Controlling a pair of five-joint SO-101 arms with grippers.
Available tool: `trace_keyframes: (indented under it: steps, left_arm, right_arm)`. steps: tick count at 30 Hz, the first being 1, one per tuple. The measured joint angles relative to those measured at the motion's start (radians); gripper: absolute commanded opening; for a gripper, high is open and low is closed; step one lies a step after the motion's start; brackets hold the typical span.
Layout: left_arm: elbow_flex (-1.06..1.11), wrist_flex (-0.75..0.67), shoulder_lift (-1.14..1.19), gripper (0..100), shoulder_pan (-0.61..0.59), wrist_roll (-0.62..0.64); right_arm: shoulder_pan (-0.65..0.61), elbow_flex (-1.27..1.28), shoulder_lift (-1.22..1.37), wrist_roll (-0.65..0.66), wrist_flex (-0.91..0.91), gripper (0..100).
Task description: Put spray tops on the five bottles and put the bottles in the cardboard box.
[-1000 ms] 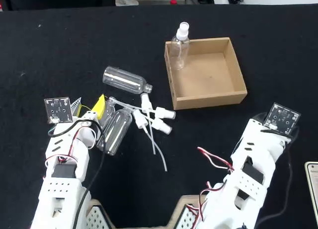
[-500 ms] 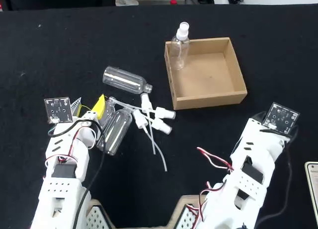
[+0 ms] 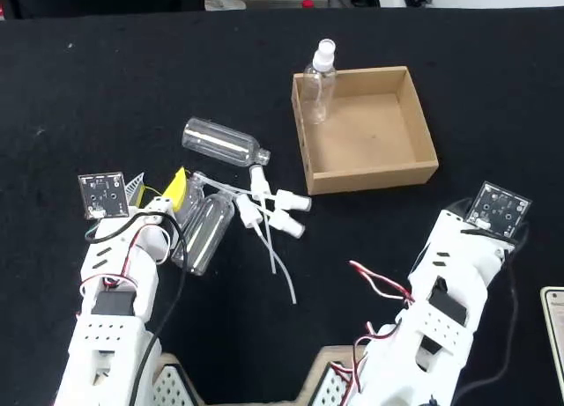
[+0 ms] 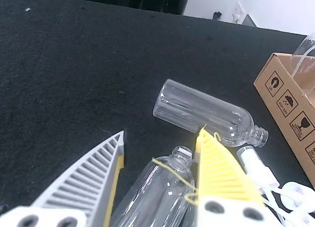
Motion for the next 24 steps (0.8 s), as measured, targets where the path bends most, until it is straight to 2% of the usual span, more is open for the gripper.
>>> trace_keyframes:
  steps: [24]
  left_arm:
    - [0.000,0.000,0.000,23,0.000,0.000]
  right_arm:
    - [0.000,0.021,0.000,0.000,-0.028,28.9]
